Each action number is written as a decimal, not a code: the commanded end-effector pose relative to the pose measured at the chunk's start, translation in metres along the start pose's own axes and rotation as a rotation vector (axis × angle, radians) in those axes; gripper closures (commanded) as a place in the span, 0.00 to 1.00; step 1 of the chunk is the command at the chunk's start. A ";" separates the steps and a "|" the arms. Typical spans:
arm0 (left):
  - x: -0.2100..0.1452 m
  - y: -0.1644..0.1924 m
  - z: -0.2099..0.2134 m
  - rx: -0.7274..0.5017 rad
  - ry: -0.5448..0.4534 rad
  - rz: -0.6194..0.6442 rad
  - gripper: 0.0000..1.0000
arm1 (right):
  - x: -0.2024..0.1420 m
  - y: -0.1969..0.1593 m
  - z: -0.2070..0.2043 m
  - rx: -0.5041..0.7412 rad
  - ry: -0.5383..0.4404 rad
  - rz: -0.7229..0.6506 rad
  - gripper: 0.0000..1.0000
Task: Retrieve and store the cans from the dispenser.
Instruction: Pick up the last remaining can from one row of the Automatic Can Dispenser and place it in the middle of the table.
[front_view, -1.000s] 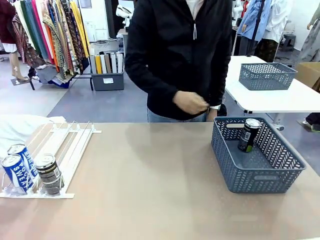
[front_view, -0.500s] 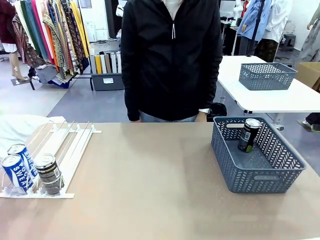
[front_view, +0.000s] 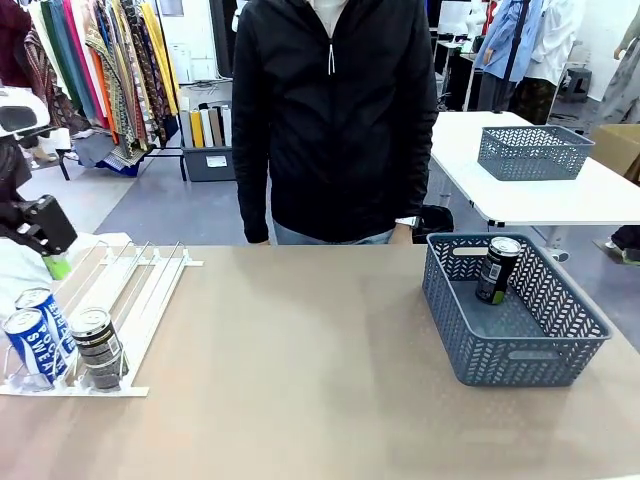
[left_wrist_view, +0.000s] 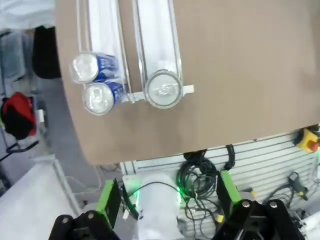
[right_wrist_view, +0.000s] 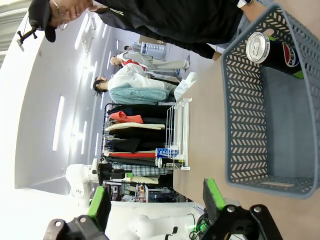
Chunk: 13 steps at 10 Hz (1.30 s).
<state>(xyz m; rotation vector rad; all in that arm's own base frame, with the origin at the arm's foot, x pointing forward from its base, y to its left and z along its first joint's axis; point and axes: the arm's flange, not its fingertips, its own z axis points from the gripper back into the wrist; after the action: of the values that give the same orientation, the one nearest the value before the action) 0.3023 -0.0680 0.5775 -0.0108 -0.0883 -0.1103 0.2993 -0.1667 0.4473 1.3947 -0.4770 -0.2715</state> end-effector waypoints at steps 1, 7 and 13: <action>-0.011 0.022 0.008 -0.128 -0.025 0.002 0.00 | 0.001 0.003 0.001 0.011 -0.001 0.008 0.00; 0.009 0.025 -0.006 -0.173 -0.075 0.039 0.00 | 0.001 0.003 0.001 0.011 -0.001 0.008 0.00; 0.058 0.009 -0.117 -0.184 -0.011 0.069 0.00 | 0.001 0.003 0.001 0.011 -0.001 0.008 0.00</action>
<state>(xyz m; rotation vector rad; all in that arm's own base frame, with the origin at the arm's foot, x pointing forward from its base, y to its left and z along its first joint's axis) 0.3654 -0.0648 0.4644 -0.2391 -0.0667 -0.0803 0.2992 -0.1667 0.4475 1.3946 -0.4774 -0.2715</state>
